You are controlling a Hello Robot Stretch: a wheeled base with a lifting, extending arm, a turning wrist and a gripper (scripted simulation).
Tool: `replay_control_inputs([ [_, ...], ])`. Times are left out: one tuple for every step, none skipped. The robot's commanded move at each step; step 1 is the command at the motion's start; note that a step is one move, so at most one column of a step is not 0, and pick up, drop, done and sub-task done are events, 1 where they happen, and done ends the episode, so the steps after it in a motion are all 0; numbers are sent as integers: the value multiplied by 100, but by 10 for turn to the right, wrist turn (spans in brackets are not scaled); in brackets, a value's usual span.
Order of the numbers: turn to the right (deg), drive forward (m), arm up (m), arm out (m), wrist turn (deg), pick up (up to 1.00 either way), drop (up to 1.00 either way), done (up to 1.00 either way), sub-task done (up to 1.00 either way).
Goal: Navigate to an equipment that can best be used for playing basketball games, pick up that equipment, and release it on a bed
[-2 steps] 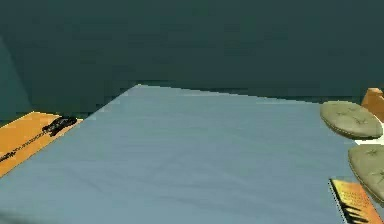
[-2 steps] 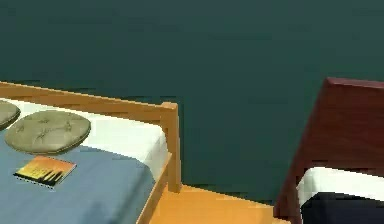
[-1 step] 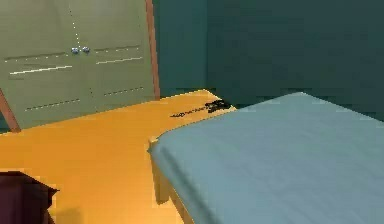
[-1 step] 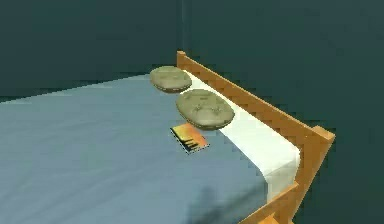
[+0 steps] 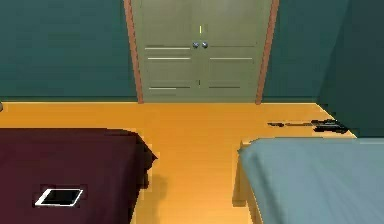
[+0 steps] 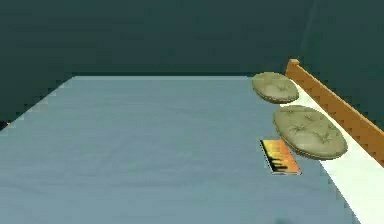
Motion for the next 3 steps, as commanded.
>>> replay_control_inputs([
  [0,100,0,0,0,0,0,0,0],
  [-30,0,0,0,0,0,0,0,0],
  [0,50,0,0,0,0,0,0,0],
])
